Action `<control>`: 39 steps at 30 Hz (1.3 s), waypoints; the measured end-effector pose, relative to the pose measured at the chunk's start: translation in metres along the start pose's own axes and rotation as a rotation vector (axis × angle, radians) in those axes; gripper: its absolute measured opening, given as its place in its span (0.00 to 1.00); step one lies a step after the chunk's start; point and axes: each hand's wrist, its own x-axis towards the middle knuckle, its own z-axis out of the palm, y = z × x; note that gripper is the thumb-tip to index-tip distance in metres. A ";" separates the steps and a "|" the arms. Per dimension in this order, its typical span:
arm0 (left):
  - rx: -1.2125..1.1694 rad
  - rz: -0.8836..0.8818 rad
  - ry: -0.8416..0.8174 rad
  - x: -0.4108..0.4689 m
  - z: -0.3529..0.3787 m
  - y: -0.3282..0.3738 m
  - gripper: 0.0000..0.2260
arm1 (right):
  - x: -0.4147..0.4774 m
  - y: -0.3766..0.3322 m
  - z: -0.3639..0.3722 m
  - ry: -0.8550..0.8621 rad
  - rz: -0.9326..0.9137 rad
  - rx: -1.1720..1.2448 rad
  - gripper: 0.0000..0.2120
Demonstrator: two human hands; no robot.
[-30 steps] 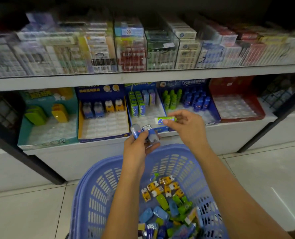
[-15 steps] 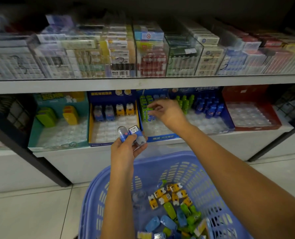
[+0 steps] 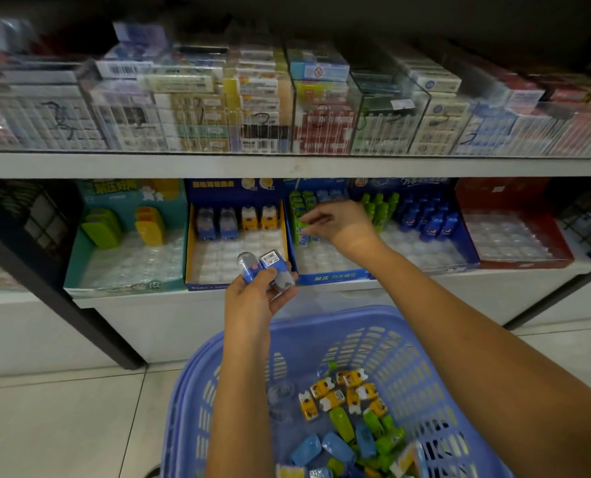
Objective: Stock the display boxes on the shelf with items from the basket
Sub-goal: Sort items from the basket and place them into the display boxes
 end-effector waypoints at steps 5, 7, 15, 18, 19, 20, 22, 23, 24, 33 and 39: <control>0.051 0.011 -0.024 -0.003 -0.001 -0.001 0.06 | -0.009 0.005 0.007 0.153 -0.122 -0.088 0.09; 0.051 0.009 -0.025 -0.003 -0.002 -0.001 0.07 | -0.013 0.007 0.013 0.192 -0.199 -0.152 0.07; 0.023 -0.009 -0.015 -0.005 -0.005 0.003 0.06 | -0.023 -0.001 0.007 0.099 -0.258 -0.355 0.09; -0.010 0.013 0.007 -0.005 -0.008 0.005 0.07 | -0.044 -0.012 0.009 0.069 -0.269 -0.306 0.13; -0.014 0.019 0.016 -0.005 -0.009 0.006 0.07 | -0.055 -0.015 0.012 0.017 -0.286 -0.256 0.14; -0.014 0.023 0.021 -0.004 -0.011 0.007 0.07 | -0.067 -0.016 0.016 -0.052 -0.309 -0.207 0.16; -0.020 0.017 0.024 -0.003 -0.015 0.010 0.07 | -0.087 -0.017 0.028 -0.157 -0.359 -0.124 0.22; -0.025 0.008 0.021 -0.002 -0.017 0.010 0.07 | -0.094 -0.017 0.034 -0.177 -0.382 -0.105 0.23; -0.026 -0.001 0.013 -0.002 -0.020 0.011 0.08 | -0.098 -0.018 0.040 -0.175 -0.407 -0.110 0.24; -0.082 -0.011 -0.029 -0.005 -0.048 0.034 0.09 | -0.070 -0.051 0.071 0.122 -0.520 -0.090 0.12; 0.000 0.004 0.120 -0.004 -0.072 0.046 0.10 | -0.008 -0.074 0.108 0.125 -0.348 0.013 0.12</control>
